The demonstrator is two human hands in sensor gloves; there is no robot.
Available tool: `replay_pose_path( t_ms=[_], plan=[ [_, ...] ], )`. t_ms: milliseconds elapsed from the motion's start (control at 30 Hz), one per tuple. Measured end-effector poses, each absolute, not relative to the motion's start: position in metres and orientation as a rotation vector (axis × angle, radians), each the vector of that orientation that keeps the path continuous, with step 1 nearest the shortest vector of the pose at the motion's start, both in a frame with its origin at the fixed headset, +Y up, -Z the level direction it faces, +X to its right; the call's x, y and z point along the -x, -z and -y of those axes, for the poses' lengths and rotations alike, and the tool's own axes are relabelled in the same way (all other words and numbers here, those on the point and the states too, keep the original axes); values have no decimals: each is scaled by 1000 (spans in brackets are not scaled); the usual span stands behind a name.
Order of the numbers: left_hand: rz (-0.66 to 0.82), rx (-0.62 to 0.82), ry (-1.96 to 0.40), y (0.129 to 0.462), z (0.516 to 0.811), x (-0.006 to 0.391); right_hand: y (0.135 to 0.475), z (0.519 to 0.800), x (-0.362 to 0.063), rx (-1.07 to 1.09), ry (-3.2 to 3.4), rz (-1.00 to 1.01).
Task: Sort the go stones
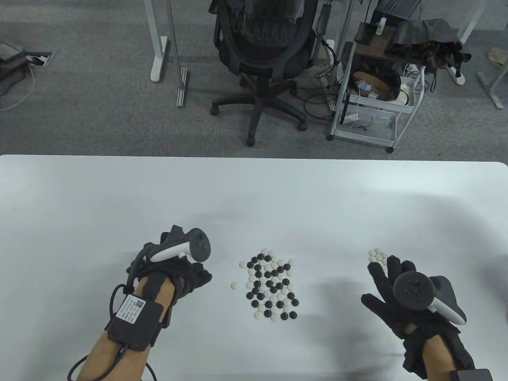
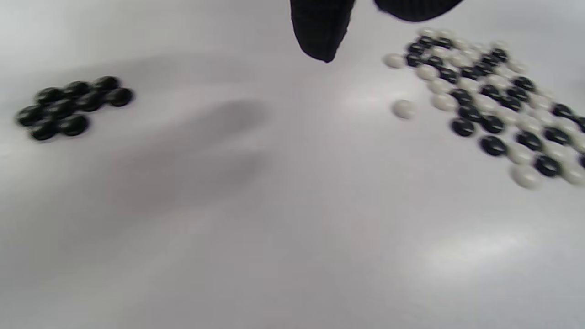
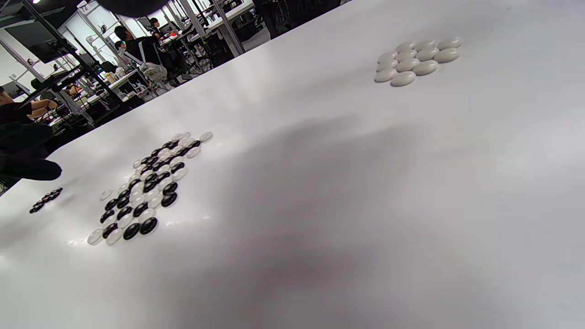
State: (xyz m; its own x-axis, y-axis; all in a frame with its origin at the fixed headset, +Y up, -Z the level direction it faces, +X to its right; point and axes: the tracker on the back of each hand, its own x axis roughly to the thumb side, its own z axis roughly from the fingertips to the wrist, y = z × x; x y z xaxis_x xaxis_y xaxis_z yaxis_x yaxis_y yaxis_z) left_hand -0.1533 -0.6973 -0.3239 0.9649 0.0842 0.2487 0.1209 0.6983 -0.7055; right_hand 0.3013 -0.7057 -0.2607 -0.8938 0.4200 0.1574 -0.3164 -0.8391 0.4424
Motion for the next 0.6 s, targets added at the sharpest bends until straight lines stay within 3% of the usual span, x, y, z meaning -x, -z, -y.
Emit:
replay_pose_path(
  t_ms=[333,600],
  plan=[
    [514,859,111,306,721,74,261,705,-302,-352,-2663,-575],
    [512,877,211,298,747,73,260,704,-303,-357,-2660,-567]
  ],
)
